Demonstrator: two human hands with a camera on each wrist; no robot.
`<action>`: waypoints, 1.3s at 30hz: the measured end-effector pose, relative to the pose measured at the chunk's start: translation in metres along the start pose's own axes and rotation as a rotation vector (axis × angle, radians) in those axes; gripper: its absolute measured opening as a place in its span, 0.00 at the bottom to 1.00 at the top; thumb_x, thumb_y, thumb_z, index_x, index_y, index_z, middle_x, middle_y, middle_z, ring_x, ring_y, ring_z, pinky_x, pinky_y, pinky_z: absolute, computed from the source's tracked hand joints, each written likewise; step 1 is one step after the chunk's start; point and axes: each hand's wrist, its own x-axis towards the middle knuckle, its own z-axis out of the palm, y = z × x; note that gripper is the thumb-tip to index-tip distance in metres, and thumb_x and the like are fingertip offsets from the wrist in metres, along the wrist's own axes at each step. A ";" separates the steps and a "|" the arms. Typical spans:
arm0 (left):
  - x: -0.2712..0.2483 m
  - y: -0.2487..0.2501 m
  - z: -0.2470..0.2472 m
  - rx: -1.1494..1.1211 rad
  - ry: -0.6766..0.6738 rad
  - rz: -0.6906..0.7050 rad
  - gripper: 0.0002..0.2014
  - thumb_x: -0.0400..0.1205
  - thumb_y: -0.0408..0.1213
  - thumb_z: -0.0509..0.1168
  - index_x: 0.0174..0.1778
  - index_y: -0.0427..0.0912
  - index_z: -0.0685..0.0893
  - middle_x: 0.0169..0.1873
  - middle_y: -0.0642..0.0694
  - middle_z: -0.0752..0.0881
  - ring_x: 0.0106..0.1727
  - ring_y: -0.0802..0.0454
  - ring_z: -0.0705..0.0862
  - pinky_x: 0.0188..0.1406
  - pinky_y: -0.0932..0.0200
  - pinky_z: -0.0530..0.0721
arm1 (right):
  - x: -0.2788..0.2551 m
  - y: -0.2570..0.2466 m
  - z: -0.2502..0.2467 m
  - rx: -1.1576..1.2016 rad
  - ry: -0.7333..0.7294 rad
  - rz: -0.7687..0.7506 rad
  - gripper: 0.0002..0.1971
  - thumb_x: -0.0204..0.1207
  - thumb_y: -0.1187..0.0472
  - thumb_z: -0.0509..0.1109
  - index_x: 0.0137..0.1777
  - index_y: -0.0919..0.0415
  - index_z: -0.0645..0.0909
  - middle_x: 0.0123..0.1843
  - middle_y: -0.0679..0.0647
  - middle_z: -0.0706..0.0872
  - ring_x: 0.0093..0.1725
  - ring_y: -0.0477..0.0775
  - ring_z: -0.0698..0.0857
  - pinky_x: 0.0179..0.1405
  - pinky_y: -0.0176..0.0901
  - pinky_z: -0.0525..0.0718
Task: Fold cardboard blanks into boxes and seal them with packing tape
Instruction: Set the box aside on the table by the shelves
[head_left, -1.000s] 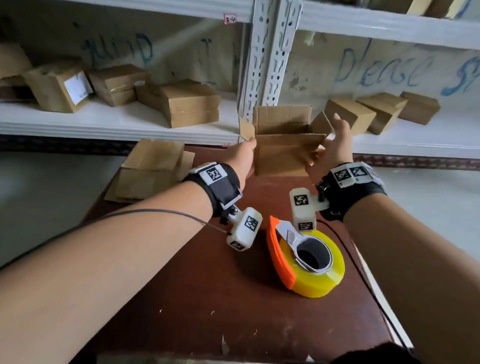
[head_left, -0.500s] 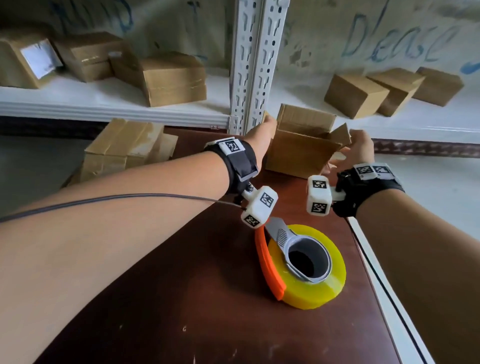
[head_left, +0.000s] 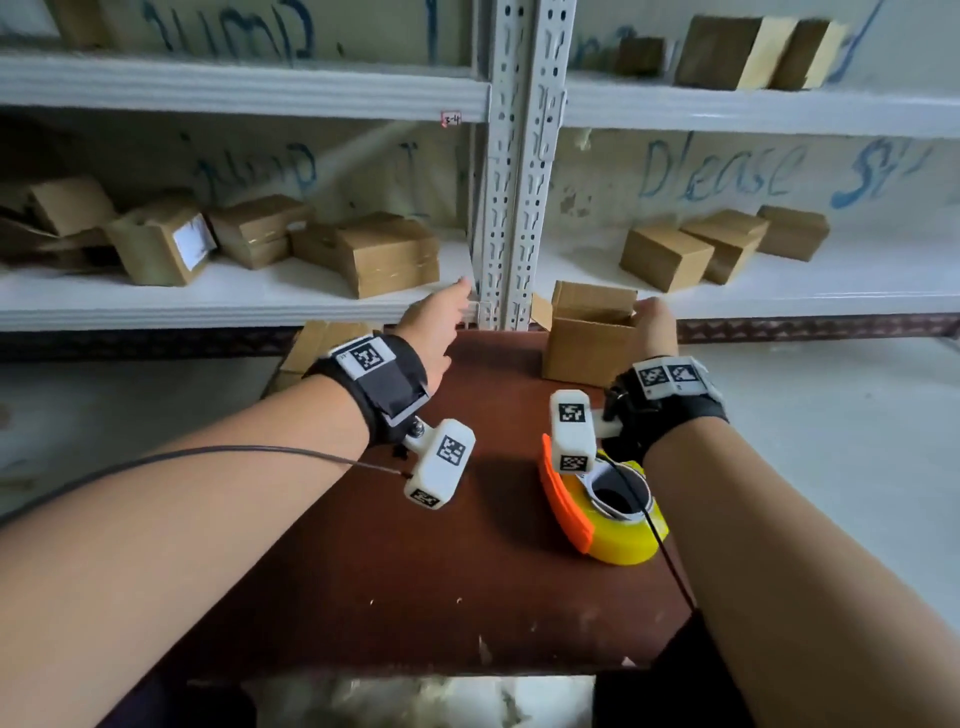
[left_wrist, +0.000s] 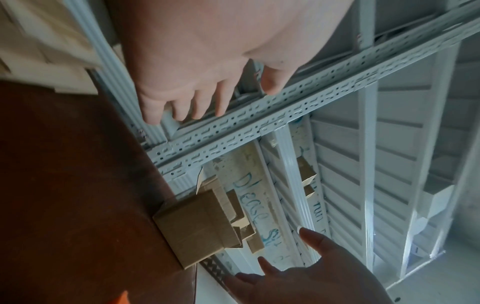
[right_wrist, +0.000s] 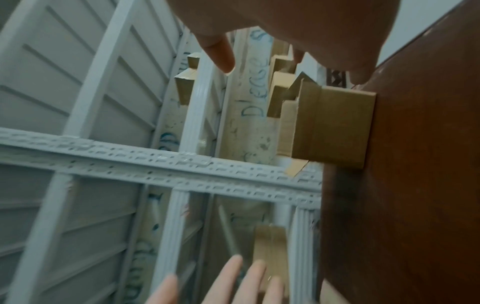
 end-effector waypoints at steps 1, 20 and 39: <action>-0.011 -0.001 -0.012 -0.003 0.016 0.024 0.35 0.89 0.61 0.58 0.89 0.45 0.65 0.89 0.47 0.64 0.90 0.47 0.59 0.89 0.39 0.52 | -0.020 0.001 0.007 0.020 -0.042 0.023 0.14 0.88 0.53 0.60 0.40 0.56 0.74 0.40 0.54 0.78 0.47 0.57 0.80 0.34 0.42 0.75; -0.107 -0.024 -0.137 -0.104 0.315 -0.008 0.17 0.93 0.45 0.58 0.73 0.41 0.81 0.65 0.45 0.82 0.59 0.51 0.83 0.47 0.61 0.78 | -0.118 0.102 0.074 -0.074 -0.290 0.119 0.18 0.72 0.50 0.71 0.62 0.54 0.85 0.66 0.55 0.80 0.62 0.53 0.79 0.63 0.51 0.82; -0.018 -0.033 -0.220 -0.094 0.328 -0.150 0.23 0.91 0.54 0.58 0.77 0.46 0.80 0.76 0.47 0.79 0.76 0.48 0.77 0.59 0.63 0.82 | -0.077 0.160 0.196 -0.250 -0.473 0.066 0.23 0.79 0.49 0.70 0.73 0.54 0.82 0.71 0.48 0.82 0.78 0.50 0.77 0.74 0.49 0.71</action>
